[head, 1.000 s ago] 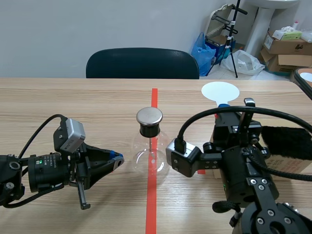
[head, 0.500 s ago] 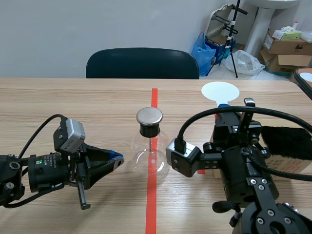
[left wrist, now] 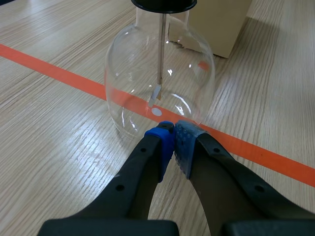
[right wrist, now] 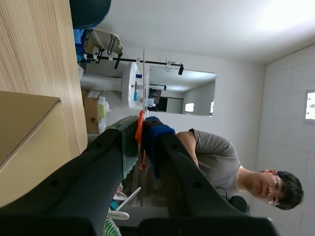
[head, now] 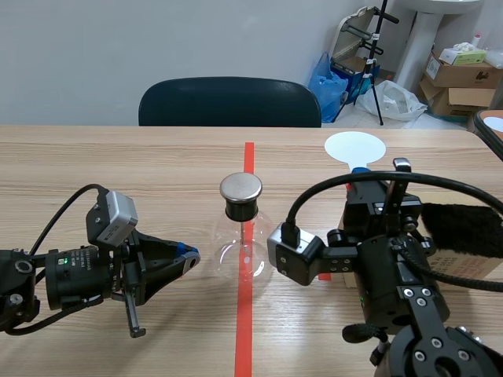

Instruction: Do the electroscope experiment

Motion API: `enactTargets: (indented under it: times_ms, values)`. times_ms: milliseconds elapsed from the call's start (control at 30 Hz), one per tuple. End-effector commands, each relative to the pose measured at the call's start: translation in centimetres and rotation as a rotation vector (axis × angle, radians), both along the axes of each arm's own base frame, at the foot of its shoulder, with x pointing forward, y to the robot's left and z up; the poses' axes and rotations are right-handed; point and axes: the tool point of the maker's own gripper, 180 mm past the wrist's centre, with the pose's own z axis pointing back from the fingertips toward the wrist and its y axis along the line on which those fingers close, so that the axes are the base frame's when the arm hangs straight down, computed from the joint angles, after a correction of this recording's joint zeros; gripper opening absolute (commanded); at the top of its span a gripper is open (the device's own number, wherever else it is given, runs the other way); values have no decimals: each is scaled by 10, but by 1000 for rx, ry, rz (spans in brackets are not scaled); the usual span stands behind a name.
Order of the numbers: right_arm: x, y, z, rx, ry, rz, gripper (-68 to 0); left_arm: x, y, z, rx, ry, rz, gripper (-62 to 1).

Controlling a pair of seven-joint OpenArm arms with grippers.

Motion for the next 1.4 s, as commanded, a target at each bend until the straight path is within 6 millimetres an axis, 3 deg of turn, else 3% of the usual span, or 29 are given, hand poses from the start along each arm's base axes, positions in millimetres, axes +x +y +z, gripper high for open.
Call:
enactTargets:
  times_ms: [0, 500, 733, 1067, 1367]
  values:
    - [4, 0, 10, 8, -35, 0, -664, 5, -4, 11, -37, -24, 5, -567]
    - [3, -1, 12, 17, -44, -1, -662, 5, -4, 11, -37, -24, 5, -567]
    - [-3, -18, 26, 45, -82, -6, -662, 5, -4, 11, -37, -24, 5, -567]
    - [-26, -44, 27, 43, -100, 22, -662, 5, 1, 11, -31, -28, 8, -567]
    - [-51, -71, 38, 47, -175, 50, -662, -5, 34, 39, -82, -100, 15, -567]
